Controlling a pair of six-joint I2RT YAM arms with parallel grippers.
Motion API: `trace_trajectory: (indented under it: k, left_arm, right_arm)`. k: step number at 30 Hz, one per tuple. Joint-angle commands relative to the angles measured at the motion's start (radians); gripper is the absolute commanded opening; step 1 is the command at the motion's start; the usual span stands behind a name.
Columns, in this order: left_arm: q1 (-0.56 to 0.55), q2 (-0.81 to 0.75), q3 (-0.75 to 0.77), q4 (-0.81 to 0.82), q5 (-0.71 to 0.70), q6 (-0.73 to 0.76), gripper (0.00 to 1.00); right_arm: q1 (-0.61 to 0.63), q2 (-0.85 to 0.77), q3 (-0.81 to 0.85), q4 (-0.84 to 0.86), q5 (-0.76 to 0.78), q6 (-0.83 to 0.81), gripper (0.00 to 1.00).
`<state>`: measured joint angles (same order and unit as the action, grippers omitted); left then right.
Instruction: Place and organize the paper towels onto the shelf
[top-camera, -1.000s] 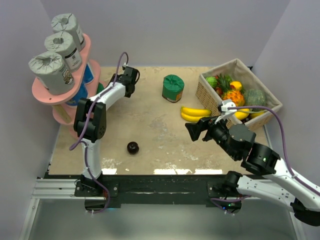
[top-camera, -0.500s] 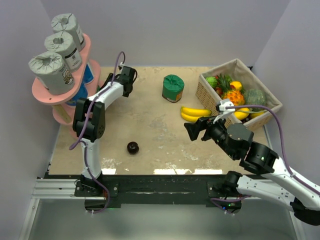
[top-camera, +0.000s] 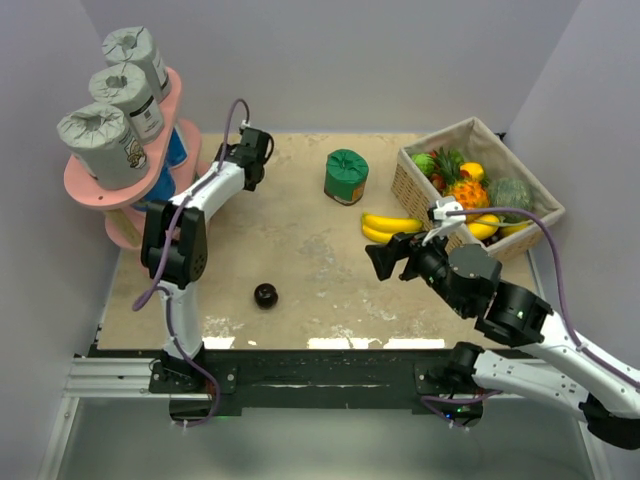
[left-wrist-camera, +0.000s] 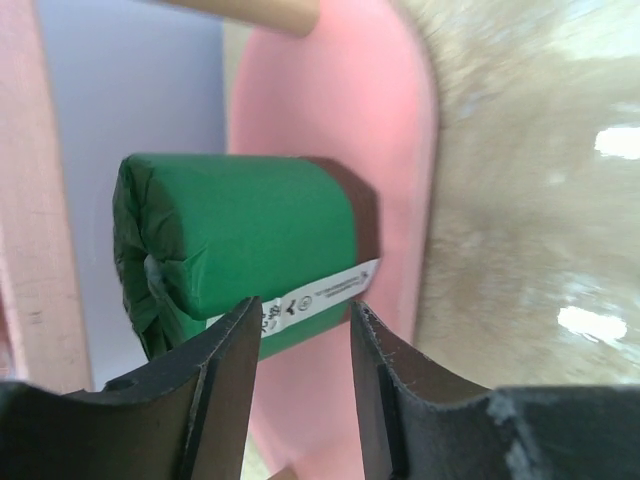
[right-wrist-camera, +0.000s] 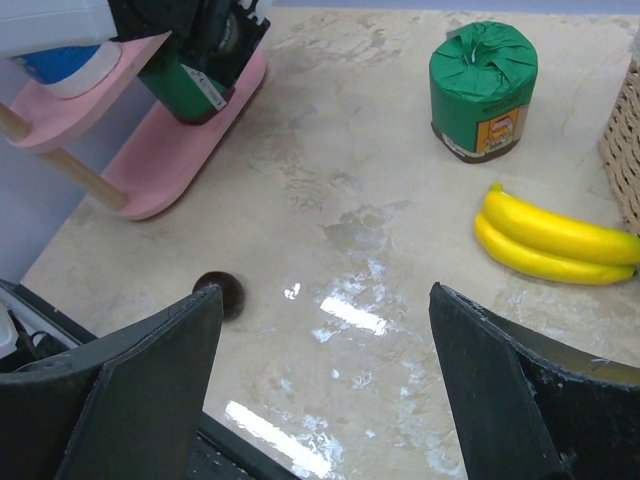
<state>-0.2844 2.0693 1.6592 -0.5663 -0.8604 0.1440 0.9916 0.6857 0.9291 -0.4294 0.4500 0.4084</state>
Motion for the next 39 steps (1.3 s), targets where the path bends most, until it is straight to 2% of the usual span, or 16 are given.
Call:
trace_trajectory:
  k: [1,4,6,10,13,16,18,19,20,21,25,31,35,39]
  left_arm:
    - [-0.058,-0.181,0.010,0.060,0.133,-0.004,0.47]
    - [-0.064,-0.267,0.024,0.034,0.285,-0.046,0.48]
    - [-0.064,-0.366,0.004,0.045,0.433,-0.072,0.49]
    - [-0.065,-0.585,-0.088,0.098,0.700,-0.076,0.55]
    - [-0.065,-0.726,-0.172,0.137,0.822,-0.090,0.62]
    - [-0.065,-0.883,-0.298,0.213,0.900,-0.127,0.71]
    - [-0.065,-0.955,-0.364,0.264,0.932,-0.136,0.77]
    - [-0.065,-1.022,-0.430,0.281,0.969,-0.165,0.90]
    - [-0.067,-1.057,-0.465,0.298,0.985,-0.170,0.98]
    - [-0.067,-1.092,-0.501,0.343,1.003,-0.184,1.00]
    - [-0.070,-1.265,-0.685,0.451,1.080,-0.193,1.00]
    - [-0.070,-1.406,-0.850,0.583,1.055,-0.222,1.00]
    - [-0.071,-1.404,-0.843,0.572,1.038,-0.239,1.00]
    - [-0.071,-1.390,-0.840,0.568,1.069,-0.242,1.00]
  right_arm:
    - [-0.002,0.044,0.010,0.061,-0.001,0.009,0.88]
    - [-0.002,0.092,0.017,0.093,0.033,-0.006,0.88]
    - [-0.002,0.158,0.045,0.112,0.077,-0.025,0.88]
    - [-0.004,0.314,0.154,0.110,0.174,-0.081,0.88]
    - [-0.021,0.448,0.267,0.106,0.226,-0.131,0.88]
    - [-0.085,0.560,0.350,0.139,0.192,-0.134,0.88]
    - [-0.163,0.606,0.392,0.155,0.091,-0.117,0.87]
    - [-0.186,0.659,0.404,0.178,0.070,-0.112,0.87]
    - [-0.205,0.685,0.434,0.185,0.052,-0.117,0.87]
    - [-0.240,0.722,0.456,0.188,0.024,-0.126,0.87]
    - [-0.309,0.929,0.601,0.189,-0.042,-0.189,0.87]
    - [-0.406,1.173,0.836,0.065,-0.161,-0.259,0.85]
    - [-0.444,1.339,0.962,0.009,-0.206,-0.301,0.82]
    - [-0.465,1.425,1.059,-0.012,-0.237,-0.342,0.78]
